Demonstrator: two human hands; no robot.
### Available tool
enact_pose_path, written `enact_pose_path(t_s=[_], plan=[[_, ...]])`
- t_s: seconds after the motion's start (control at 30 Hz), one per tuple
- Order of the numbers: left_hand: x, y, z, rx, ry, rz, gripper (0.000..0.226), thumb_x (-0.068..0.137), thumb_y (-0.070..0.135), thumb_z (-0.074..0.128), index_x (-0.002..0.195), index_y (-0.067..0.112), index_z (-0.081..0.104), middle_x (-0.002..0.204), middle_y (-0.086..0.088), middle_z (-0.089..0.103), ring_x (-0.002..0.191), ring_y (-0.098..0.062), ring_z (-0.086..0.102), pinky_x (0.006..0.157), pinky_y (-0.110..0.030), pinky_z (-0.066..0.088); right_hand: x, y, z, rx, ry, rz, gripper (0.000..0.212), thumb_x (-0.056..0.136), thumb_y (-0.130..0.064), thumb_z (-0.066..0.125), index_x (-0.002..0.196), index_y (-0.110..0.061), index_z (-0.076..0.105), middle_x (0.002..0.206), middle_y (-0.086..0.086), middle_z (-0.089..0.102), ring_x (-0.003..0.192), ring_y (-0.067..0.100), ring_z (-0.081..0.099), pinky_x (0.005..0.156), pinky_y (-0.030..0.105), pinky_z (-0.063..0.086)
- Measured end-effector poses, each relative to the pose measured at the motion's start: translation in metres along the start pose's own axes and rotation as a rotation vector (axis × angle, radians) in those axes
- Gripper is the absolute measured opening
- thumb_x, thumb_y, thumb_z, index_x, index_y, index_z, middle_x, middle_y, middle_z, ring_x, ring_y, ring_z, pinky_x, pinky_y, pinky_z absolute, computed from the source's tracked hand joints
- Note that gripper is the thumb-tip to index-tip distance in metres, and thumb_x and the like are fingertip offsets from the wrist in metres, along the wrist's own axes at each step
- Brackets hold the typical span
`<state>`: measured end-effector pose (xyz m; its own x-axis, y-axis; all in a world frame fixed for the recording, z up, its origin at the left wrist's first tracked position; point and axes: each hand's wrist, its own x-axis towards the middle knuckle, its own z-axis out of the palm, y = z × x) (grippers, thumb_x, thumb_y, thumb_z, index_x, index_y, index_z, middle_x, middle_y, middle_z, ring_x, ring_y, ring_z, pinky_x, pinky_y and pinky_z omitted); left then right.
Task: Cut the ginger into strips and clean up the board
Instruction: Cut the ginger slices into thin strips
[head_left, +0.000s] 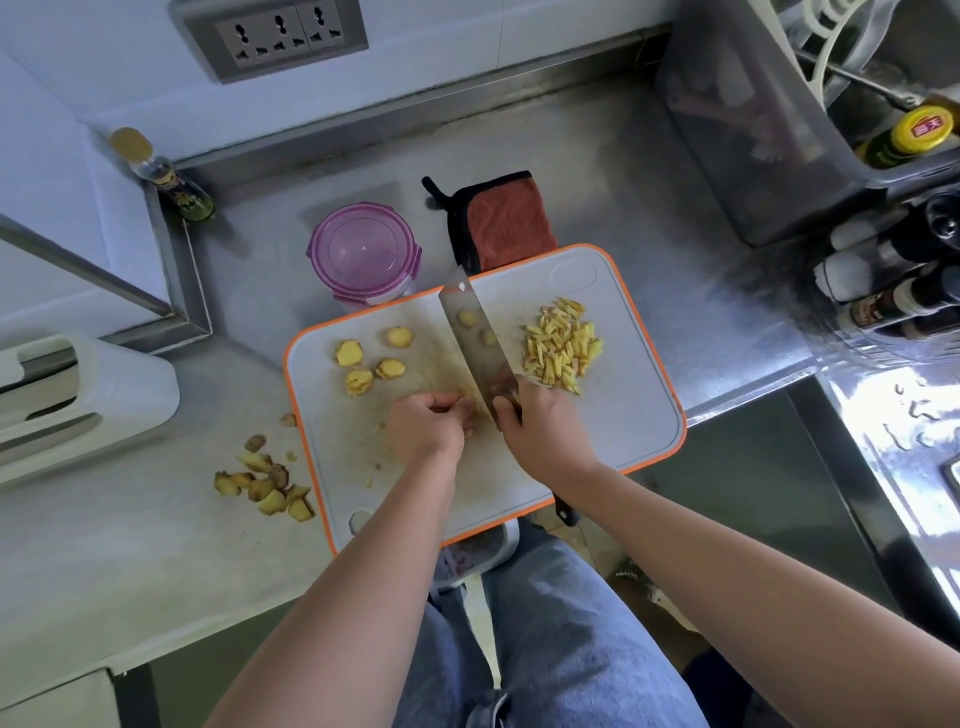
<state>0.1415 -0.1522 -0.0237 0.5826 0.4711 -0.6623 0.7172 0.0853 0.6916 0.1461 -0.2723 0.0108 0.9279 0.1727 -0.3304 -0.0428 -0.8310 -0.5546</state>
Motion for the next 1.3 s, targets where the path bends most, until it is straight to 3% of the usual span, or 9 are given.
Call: enact_pose_path(t_s=[0.13,0.33,0.8,1.0,1.17,1.3], plan=[[-0.001,-0.002,0.001,-0.012,0.016,0.013,0.018,0.081,0.008,0.076,0.068,0.016,0.067,0.061,-0.004,0.066,0.053,-0.019,0.062,0.070,-0.040,0.060,-0.006,0.002,-0.007,-0.024,-0.022,-0.048,0.023,0.097,-0.021,0.048,0.078,-0.010,0.042,0.067,0.010,0.049,0.064,0.028,0.047,0.054,0.033,0.033],[-0.003,-0.006,0.003,0.020,0.060,0.065,0.027,0.082,0.009,0.074,0.061,0.023,0.064,0.055,-0.002,0.064,0.054,-0.022,0.062,0.070,-0.046,0.060,-0.010,0.001,-0.002,-0.074,-0.030,-0.047,0.024,0.098,-0.026,0.045,0.100,-0.005,0.057,0.080,0.013,0.059,0.074,0.030,0.054,0.058,0.031,0.034],[0.002,-0.009,0.006,0.129,0.068,0.120,0.028,0.082,0.016,0.072,0.057,0.025,0.063,0.065,-0.005,0.070,0.068,-0.028,0.070,0.071,-0.045,0.059,-0.003,0.003,0.004,-0.066,-0.091,0.001,0.024,0.097,-0.025,0.045,0.080,-0.008,0.047,0.060,-0.001,0.039,0.059,0.023,0.043,0.045,0.028,0.022],[-0.002,-0.005,0.004,0.166,0.072,0.150,0.009,0.084,0.014,0.071,0.076,0.012,0.073,0.075,-0.007,0.073,0.072,-0.022,0.069,0.067,-0.030,0.053,0.000,0.003,0.008,-0.041,-0.081,0.002,0.026,0.096,-0.024,0.046,0.087,-0.002,0.056,0.070,0.010,0.053,0.065,0.029,0.052,0.053,0.034,0.038],[0.001,-0.006,0.005,0.147,0.064,0.125,0.011,0.081,0.014,0.074,0.071,0.017,0.072,0.072,-0.005,0.072,0.070,-0.024,0.070,0.073,-0.041,0.059,0.002,0.000,0.016,-0.047,-0.084,0.008,0.024,0.097,-0.025,0.044,0.092,-0.004,0.055,0.080,0.015,0.059,0.070,0.030,0.055,0.058,0.039,0.046],[0.001,-0.006,0.005,0.167,0.069,0.132,0.012,0.081,0.014,0.074,0.070,0.017,0.071,0.074,-0.006,0.072,0.072,-0.024,0.070,0.074,-0.041,0.059,0.004,0.000,0.016,-0.058,-0.086,0.011,0.025,0.098,-0.025,0.044,0.094,-0.003,0.055,0.083,0.015,0.059,0.073,0.032,0.055,0.060,0.039,0.045]])
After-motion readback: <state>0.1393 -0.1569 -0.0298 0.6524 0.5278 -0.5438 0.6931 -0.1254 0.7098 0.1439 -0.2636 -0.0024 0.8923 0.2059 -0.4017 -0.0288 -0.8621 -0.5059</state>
